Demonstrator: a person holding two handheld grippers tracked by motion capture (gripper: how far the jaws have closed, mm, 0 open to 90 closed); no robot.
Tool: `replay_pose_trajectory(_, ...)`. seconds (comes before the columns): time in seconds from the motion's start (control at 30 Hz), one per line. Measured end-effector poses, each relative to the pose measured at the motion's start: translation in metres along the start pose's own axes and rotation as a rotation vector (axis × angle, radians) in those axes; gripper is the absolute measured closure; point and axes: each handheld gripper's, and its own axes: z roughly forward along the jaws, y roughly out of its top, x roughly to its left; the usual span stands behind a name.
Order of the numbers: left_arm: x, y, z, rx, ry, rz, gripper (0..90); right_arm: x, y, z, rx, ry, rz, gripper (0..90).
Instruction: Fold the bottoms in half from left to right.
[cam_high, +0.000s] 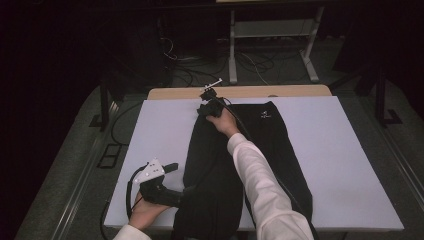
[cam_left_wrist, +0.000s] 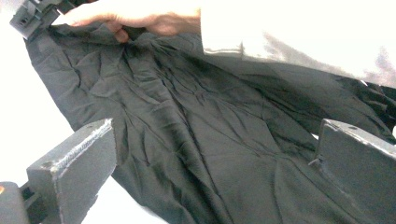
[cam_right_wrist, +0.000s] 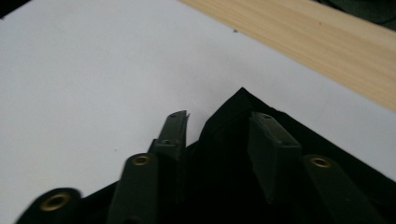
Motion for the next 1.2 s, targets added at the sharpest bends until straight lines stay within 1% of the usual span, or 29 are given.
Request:
replay_pose_trajectory(0.07,0.000,0.000,0.000,0.000,0.000,0.000,0.0,-0.001,-0.001,0.001,0.017,-0.001,0.006,65.8)
replay_pose_trajectory(0.13,0.000,0.000,0.000,0.001,0.001,-0.001,0.0,-0.002,-0.001,0.001,0.026,0.008,0.020,71.8)
replay_pose_trajectory(0.17,0.000,0.000,0.000,0.002,0.001,-0.002,0.0,-0.003,-0.002,0.002,0.035,0.023,0.031,79.8)
replay_pose_trajectory(0.2,0.000,0.000,0.000,0.002,0.001,-0.002,0.0,-0.003,-0.002,0.002,0.035,0.023,0.031,79.8)
replay_pose_trajectory(0.27,0.000,0.000,0.000,0.002,0.001,-0.002,0.0,-0.005,-0.002,0.001,0.039,0.039,0.046,84.7)
replay_pose_trajectory(0.37,0.000,0.000,0.000,0.002,0.002,-0.002,0.0,-0.007,-0.001,-0.002,0.038,0.036,0.070,85.6)
replay_pose_trajectory(0.4,0.000,0.000,0.000,0.000,0.002,-0.005,0.0,-0.007,-0.001,-0.002,0.038,0.036,0.070,85.6)
replay_pose_trajectory(0.5,0.001,0.000,-0.001,-0.003,0.001,-0.022,0.0,-0.008,0.000,-0.004,0.036,0.042,0.092,85.8)
replay_pose_trajectory(0.6,0.001,-0.001,-0.001,-0.001,0.000,-0.033,0.0,-0.008,0.000,-0.006,0.029,0.042,0.097,85.8)
replay_pose_trajectory(0.67,0.000,-0.001,-0.002,0.008,0.000,-0.049,0.0,-0.007,0.000,-0.007,0.028,0.036,0.097,85.8)
replay_pose_trajectory(0.77,-0.001,-0.002,-0.003,0.026,0.000,-0.072,0.0,-0.005,0.002,-0.010,0.014,0.033,0.084,85.9)
replay_pose_trajectory(0.83,-0.003,-0.002,-0.004,0.045,-0.004,-0.074,0.0,-0.002,0.003,-0.013,0.006,0.037,0.072,85.8)
replay_pose_trajectory(0.87,-0.005,-0.003,-0.006,0.061,0.002,-0.063,0.0,-0.002,0.003,-0.014,0.005,0.044,0.076,85.9)
replay_pose_trajectory(0.93,-0.006,-0.003,-0.007,0.069,0.004,-0.064,0.0,-0.002,0.003,-0.014,0.005,0.045,0.076,85.9)
replay_pose_trajectory(0.97,-0.007,-0.004,-0.009,0.084,0.003,-0.069,0.0,-0.001,0.003,-0.016,0.001,0.049,0.080,85.9)
replay_pose_trajectory(1.07,-0.008,-0.007,-0.012,0.098,0.007,-0.074,0.0,-0.001,0.003,-0.017,0.004,0.043,0.078,85.9)
replay_pose_trajectory(1.17,-0.008,-0.010,-0.018,0.119,0.015,-0.085,0.0,-0.002,0.003,-0.021,-0.010,0.042,0.089,85.9)
replay_pose_trajectory(1.2,-0.008,-0.010,-0.018,0.119,0.015,-0.085,0.0,-0.002,0.003,-0.021,-0.010,0.042,0.089,85.9)
